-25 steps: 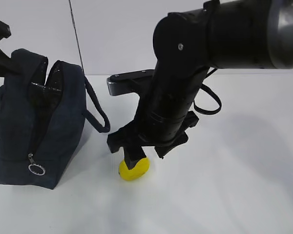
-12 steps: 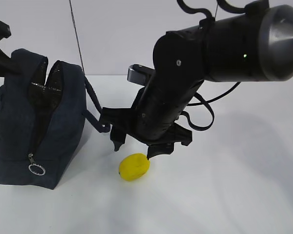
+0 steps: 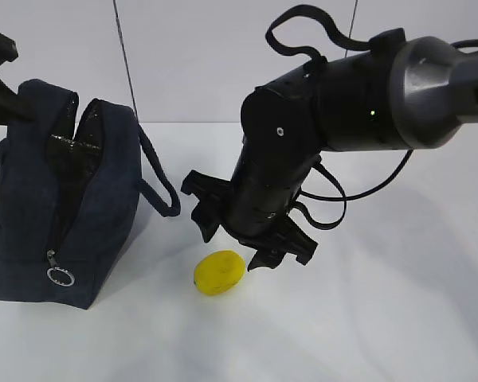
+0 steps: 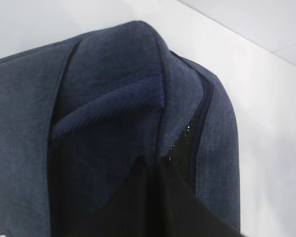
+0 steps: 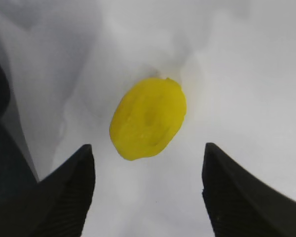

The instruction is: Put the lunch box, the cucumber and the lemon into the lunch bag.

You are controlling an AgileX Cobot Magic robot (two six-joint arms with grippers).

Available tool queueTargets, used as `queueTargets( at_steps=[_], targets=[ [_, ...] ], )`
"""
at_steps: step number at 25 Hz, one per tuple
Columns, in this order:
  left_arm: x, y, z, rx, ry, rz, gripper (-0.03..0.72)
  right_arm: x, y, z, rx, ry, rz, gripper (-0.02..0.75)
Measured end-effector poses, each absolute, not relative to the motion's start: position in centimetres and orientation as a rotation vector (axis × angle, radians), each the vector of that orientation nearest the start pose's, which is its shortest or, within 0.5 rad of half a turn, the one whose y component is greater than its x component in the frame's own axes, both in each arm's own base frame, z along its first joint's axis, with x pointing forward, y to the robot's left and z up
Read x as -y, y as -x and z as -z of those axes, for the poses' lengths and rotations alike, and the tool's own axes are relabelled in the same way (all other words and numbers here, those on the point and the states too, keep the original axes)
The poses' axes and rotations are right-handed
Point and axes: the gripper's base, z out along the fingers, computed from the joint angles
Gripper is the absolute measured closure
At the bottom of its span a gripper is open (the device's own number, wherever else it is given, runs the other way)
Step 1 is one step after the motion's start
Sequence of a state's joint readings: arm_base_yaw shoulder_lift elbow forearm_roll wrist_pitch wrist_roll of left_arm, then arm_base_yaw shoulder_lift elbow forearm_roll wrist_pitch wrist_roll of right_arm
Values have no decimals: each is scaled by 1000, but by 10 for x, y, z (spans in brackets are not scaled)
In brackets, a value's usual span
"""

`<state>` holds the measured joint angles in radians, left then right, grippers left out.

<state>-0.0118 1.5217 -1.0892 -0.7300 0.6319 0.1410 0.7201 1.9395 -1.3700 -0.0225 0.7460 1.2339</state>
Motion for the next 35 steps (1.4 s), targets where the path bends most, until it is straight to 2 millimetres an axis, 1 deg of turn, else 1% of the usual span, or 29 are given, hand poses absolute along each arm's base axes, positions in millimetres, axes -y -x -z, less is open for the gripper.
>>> queueTargets(
  at_steps=[2, 4, 8, 14, 20, 28, 35],
  targets=[
    [40, -323, -280, -2418, 386, 714, 693, -263, -303, -187, -2787, -847, -396, 222],
    [40, -323, -280, -2418, 386, 714, 693, -262, -305, -182, -2767, -928, -382, 222],
    [40, -323, -280, -2418, 386, 714, 693, -262, -307, -175, -2747, -985, -362, 222],
    [40, -323, -280, -2418, 386, 714, 693, -267, -311, -159, -2741, -992, -374, 220],
    [40, -323, -280, -2417, 387, 713, 693, -271, -315, -150, -2728, -998, -419, 191],
    [40, -323, -280, -2417, 387, 713, 693, -273, -316, -137, -2747, -1032, -405, 189],
    [40, -323, -280, -2417, 387, 713, 693, -277, -319, -129, -2736, -1032, -432, 189]
  ],
)
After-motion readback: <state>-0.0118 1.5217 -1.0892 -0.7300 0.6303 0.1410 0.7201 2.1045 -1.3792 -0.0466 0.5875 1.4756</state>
